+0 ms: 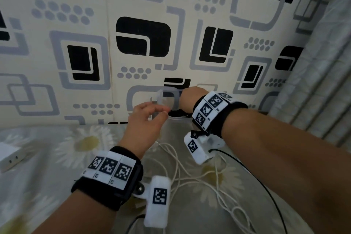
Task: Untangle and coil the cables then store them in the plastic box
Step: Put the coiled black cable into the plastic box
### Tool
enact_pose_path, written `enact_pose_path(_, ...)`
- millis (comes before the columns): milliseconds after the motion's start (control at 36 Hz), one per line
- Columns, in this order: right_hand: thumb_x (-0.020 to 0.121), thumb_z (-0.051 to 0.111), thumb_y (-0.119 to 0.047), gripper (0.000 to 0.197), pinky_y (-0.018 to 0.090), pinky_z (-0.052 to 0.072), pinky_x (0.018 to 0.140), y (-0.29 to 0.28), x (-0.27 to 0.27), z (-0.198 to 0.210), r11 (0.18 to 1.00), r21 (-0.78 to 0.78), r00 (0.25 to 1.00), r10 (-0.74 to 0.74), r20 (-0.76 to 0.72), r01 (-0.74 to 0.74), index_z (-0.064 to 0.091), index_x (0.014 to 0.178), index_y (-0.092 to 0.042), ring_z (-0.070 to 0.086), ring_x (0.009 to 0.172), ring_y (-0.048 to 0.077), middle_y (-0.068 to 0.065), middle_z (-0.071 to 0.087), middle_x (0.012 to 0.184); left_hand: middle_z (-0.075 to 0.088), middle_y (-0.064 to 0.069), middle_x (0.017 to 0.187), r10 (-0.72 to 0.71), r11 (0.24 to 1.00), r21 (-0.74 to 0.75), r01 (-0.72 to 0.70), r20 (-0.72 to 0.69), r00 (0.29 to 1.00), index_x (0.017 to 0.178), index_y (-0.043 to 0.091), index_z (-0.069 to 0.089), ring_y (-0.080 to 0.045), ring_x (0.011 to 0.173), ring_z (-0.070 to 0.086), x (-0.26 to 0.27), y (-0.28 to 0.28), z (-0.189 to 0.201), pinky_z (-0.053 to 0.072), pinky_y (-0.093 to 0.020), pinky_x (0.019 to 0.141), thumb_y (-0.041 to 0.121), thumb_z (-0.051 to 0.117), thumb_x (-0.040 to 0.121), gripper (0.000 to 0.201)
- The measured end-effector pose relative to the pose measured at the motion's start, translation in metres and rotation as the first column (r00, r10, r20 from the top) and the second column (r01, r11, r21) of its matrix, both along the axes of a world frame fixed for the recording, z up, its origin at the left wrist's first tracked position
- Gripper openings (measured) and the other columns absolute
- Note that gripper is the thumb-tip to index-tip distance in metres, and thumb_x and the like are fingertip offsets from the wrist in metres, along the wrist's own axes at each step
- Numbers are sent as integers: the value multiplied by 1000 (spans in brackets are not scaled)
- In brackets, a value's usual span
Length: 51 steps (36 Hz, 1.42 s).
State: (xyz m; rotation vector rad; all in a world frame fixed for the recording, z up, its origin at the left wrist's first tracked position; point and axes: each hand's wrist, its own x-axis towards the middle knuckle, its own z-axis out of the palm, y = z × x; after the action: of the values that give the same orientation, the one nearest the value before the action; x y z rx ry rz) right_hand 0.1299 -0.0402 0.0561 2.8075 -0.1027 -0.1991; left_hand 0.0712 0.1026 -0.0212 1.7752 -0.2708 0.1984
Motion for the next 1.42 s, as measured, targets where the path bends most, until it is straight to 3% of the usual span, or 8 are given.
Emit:
enact_pose_path(167,99,48,-26,33,36,44,100,8,15,-15,997,-71,990,-46,-136,36,58,125,-8,58,113,23,6,60,127,46,7,130,-4,1000,9,4,24,1000,98,32,73,3,118,41,2,1,-1,26,-4,84,25,63,90,15)
enact_pose_path(306,90,56,-32,23,39,56,81,10,22,-30,989,-143,995,16,-102,-30,67,88,-11,64,76,21,0,64,76,48,5,130,-2,1000,17,1,47,999,98,32,73,1,122,40,3,2,-4,28,-19,100,26,64,89,14)
enact_pose_path(417,93,54,-27,19,41,53,88,8,26,-33,984,-166,982,27,-187,-59,65,85,-14,66,94,25,-1,55,74,49,5,130,-7,1000,12,7,48,999,98,32,73,3,118,41,3,3,-5,27,-18,99,25,65,89,14)
enact_pose_path(583,96,51,-26,13,36,49,88,14,-8,-16,977,-131,976,144,-165,-167,60,94,-17,60,90,22,-1,49,75,50,6,128,-8,999,48,4,81,997,99,31,72,4,115,40,4,3,-5,26,-16,98,26,64,90,13)
enact_pose_path(694,97,49,-25,23,31,41,76,19,-8,-9,990,11,983,140,-121,-140,61,113,-14,47,86,19,0,56,95,52,4,128,-12,998,55,7,92,996,98,33,72,-2,120,45,6,5,-5,31,-21,103,27,66,89,12)
enact_pose_path(861,96,52,-22,23,29,51,68,19,-17,23,934,338,993,107,42,-115,64,81,-8,56,65,18,3,66,82,55,5,126,-2,999,52,-4,111,994,102,34,70,-6,119,49,7,8,-3,38,-29,105,33,66,88,15)
enact_pose_path(1167,92,58,-38,35,23,35,49,-10,-85,43,885,444,987,94,128,-142,68,88,-5,46,53,17,2,57,63,51,-4,128,169,986,-23,-168,120,978,102,31,58,-13,102,55,2,24,19,46,-29,84,37,64,88,16)
enact_pose_path(1417,88,65,-38,36,23,42,51,-16,-120,15,846,511,987,156,42,-156,70,91,-2,57,56,17,6,68,69,66,0,99,50,953,299,-46,-6,999,98,19,65,-16,87,59,-29,31,22,43,-25,70,33,65,88,17)
